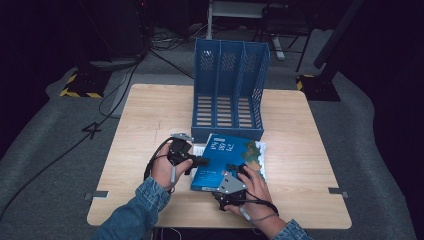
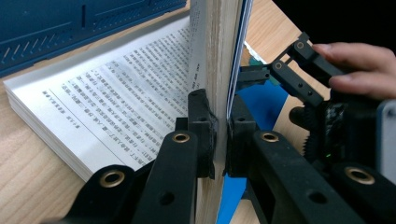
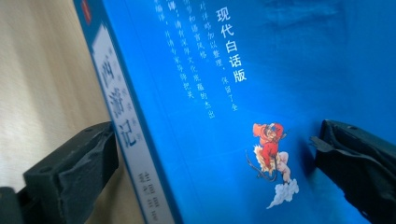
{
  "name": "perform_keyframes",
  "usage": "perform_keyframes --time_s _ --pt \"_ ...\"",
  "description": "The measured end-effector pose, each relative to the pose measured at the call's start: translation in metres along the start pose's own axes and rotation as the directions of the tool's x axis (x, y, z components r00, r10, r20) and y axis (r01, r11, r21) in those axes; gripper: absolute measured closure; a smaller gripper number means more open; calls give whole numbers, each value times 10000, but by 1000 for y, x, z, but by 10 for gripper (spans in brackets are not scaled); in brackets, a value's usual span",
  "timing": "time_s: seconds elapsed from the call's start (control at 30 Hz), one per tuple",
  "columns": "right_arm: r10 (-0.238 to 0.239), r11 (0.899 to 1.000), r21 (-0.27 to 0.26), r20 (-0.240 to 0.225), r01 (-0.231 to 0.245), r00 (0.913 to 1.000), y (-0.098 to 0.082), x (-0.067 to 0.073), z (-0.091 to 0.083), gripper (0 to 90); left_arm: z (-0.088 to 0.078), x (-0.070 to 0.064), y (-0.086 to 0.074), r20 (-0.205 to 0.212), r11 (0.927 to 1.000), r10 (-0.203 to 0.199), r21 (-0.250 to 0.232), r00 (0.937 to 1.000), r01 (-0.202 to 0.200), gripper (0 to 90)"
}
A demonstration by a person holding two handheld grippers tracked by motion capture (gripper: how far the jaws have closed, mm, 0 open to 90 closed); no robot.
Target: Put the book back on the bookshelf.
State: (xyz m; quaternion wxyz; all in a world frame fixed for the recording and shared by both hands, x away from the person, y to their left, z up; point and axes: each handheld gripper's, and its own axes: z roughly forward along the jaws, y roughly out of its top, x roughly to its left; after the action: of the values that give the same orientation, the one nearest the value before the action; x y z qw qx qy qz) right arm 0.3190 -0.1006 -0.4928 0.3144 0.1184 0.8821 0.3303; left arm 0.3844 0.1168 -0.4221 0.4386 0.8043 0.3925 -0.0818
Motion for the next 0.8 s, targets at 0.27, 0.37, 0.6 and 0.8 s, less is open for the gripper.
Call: perform_keyframes --time_s 0.27,0.37,0.6,0.8 --pt "-488 9987 172 753 476 9960 -1 9 5 0 1 -2 -1 -47 10000 -69 6 10000 69 840" --pt "-108 9998 -161 898 123 9959 -2 11 9 0 3 -2 -2 -201 10000 -32 47 9998 33 839" --pt "-142 9996 -236 983 166 9951 -1 12 11 0 5 -2 -8 -515 9995 -135 -306 9986 120 792" --pt "195 9969 -777 686 -142 9975 -1 14 15 0 16 6 -18 -911 9978 -501 386 9946 538 760"
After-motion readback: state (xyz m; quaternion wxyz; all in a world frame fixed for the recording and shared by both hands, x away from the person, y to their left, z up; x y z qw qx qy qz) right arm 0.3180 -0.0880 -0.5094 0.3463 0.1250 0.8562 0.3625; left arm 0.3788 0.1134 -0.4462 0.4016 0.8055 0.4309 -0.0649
